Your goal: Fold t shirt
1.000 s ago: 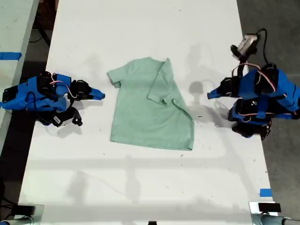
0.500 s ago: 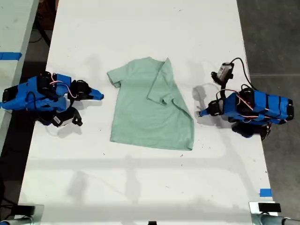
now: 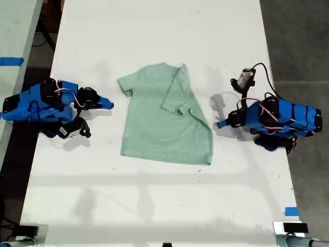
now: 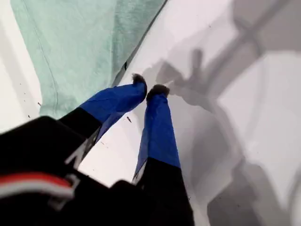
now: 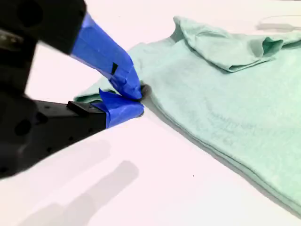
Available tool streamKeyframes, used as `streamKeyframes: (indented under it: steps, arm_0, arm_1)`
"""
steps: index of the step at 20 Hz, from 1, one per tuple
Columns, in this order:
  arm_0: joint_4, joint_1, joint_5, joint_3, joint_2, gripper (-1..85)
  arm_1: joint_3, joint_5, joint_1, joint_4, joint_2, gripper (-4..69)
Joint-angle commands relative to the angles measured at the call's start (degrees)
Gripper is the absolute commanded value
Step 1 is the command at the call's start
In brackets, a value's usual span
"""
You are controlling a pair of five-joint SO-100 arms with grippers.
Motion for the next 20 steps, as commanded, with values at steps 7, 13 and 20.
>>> streamKeyframes:
  steps: [7,13,20]
  arm_0:
    - [-0.9,-1.4,-0.1,0.4,0.2,-0.2]
    - [-0.9,-1.5,-0.3,0.5,0.2,-0.2]
    - [-0.9,-1.3,-0.6,0.5,0.2,-0.2]
  arm_1:
    - [2.9,0.4,0.3,-1.6,0.4,2.1]
    - [2.9,0.2,0.1,-1.6,0.4,1.5]
    - [2.9,0.4,-0.4,-1.6,0.4,1.5]
